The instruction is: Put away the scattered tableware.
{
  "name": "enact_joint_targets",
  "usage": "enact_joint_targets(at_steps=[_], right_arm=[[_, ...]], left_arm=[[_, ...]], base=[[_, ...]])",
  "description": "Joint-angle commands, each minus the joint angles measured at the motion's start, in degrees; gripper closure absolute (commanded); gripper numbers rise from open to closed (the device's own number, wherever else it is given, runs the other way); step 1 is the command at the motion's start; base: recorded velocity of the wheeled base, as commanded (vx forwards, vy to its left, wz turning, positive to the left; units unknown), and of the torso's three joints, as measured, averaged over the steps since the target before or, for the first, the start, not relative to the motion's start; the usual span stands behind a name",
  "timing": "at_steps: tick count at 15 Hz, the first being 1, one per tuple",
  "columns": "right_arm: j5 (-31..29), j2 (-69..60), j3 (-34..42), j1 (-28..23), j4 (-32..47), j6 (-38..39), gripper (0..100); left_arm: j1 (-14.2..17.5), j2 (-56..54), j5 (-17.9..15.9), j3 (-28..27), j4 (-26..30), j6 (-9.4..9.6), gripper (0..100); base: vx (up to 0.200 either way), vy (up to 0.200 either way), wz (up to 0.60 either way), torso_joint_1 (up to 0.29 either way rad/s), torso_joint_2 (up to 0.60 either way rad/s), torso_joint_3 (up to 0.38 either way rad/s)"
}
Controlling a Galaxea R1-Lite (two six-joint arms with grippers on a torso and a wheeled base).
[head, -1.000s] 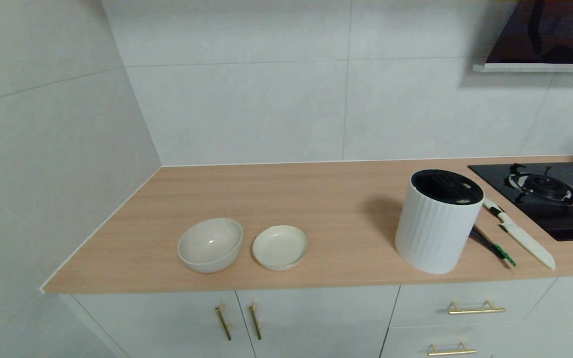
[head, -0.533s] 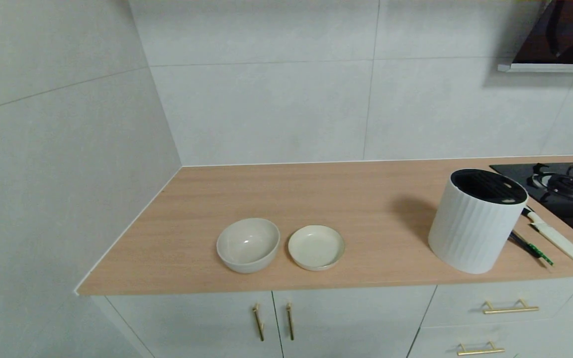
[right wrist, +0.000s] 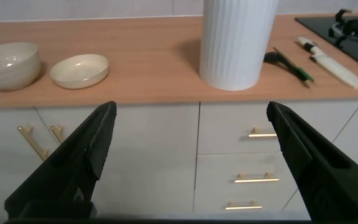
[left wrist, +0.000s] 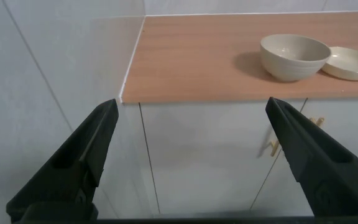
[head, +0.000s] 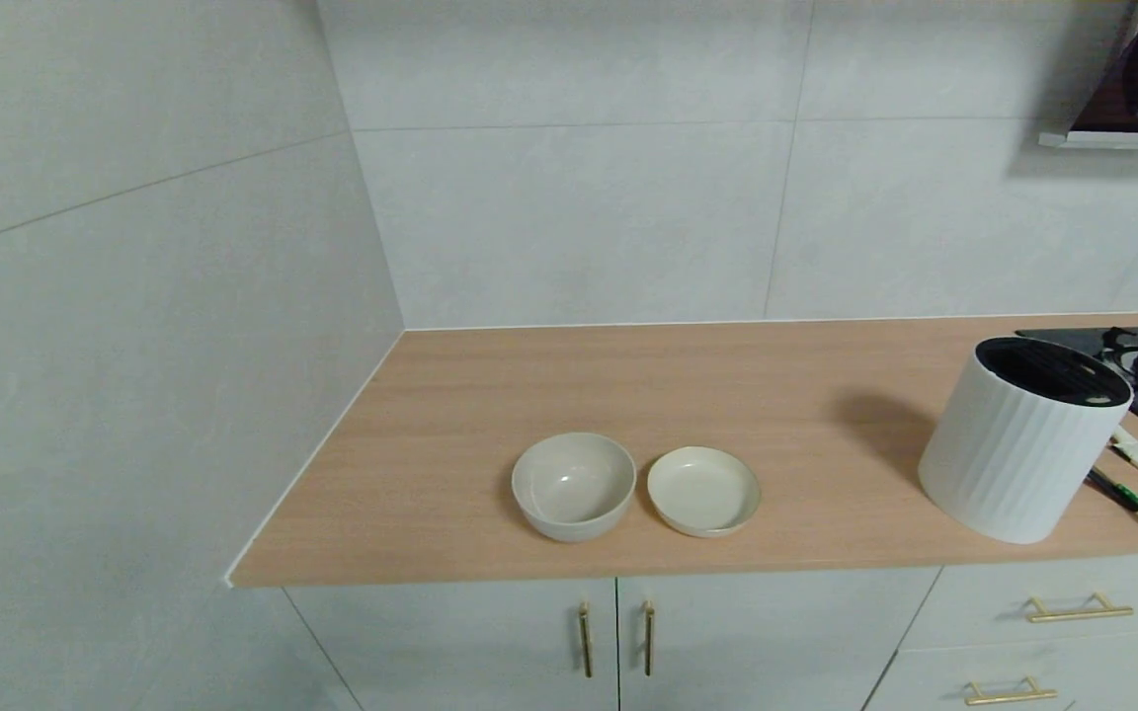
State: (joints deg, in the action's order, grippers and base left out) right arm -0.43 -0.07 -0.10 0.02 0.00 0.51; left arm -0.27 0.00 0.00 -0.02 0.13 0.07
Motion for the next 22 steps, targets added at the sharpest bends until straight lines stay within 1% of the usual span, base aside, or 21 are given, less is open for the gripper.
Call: enact_joint_targets(at_steps=[1,13,16,22], right_arm=[[-0.01,0.07,0.01,0.06,0.0,0.02,0],[-0.01,0.07,0.01,0.06,0.0,0.1,0],[-0.1,0.07,0.01,0.06,0.0,0.1,0],[-0.1,0.07,0.01,0.06,0.0,0.1,0]], left_arm=[[0.0,0.0,0.0,-0.06,-0.05,0.01,0],[0.0,0.0,0.0,-0.06,-0.05,0.01,0],[0.0,0.0,0.0,-0.06,-0.05,0.01,0],[0.0,0.0,0.0,0.02,-0.05,0.01,0]], base=[[0.0,0.0,0.0,0.0,0.0,0.0],[0.0,0.0,0.0,-0.006,0.01,0.008],[0.0,0.0,0.0,-0.173,0.38,0.199],[0.0,0.0,0.0,-0.246,0.54,0.297]])
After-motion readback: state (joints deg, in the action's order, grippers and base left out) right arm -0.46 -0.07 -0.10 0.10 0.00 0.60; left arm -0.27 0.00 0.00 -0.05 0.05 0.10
